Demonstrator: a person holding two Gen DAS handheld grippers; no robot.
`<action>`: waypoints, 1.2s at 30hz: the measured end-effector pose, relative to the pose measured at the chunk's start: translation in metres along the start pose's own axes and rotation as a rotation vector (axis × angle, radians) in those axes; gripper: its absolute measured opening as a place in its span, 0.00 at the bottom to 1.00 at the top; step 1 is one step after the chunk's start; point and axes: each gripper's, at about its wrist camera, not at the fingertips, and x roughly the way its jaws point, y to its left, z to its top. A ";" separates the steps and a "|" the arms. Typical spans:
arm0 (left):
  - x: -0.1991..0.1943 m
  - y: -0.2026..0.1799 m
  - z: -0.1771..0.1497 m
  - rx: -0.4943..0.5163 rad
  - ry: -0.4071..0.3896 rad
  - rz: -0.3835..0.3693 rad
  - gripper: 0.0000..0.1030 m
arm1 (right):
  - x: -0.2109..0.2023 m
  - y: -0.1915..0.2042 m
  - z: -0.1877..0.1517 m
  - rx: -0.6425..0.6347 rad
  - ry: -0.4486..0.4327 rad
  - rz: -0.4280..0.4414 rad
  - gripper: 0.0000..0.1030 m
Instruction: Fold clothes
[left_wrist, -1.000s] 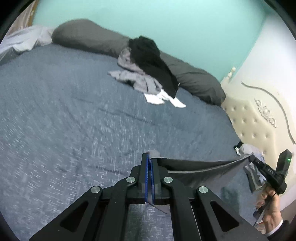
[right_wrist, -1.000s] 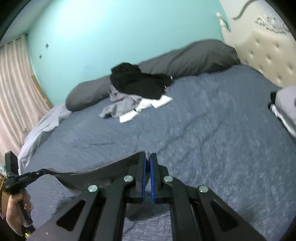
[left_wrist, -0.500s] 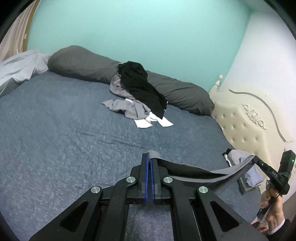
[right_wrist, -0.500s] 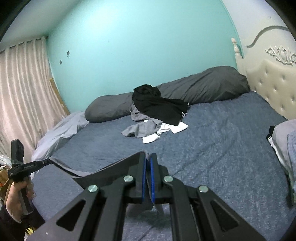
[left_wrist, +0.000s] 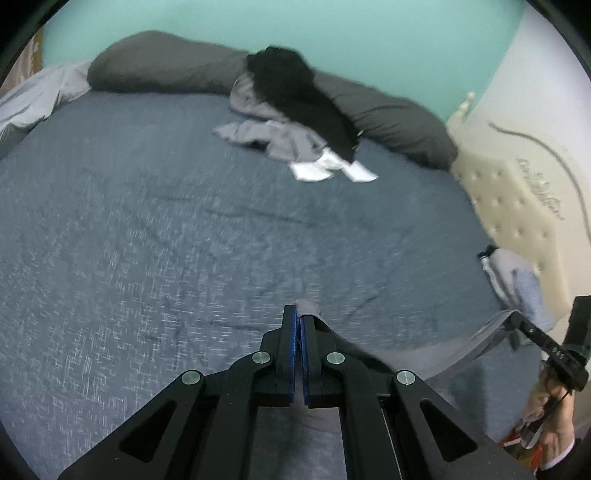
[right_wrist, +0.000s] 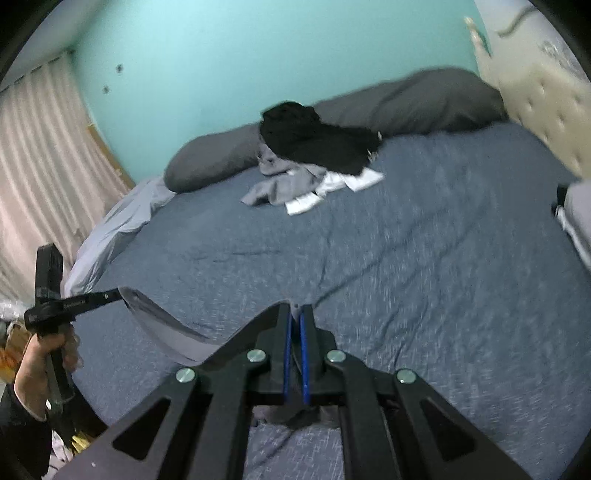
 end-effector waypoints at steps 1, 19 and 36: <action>0.010 0.004 0.001 -0.004 0.009 0.008 0.02 | 0.009 -0.006 -0.002 0.016 0.007 -0.003 0.04; 0.142 0.042 0.009 -0.048 0.122 0.067 0.02 | 0.133 -0.045 -0.017 0.082 0.116 -0.132 0.04; 0.113 0.019 -0.017 0.028 0.124 0.059 0.36 | 0.148 -0.070 -0.014 0.188 0.172 -0.127 0.04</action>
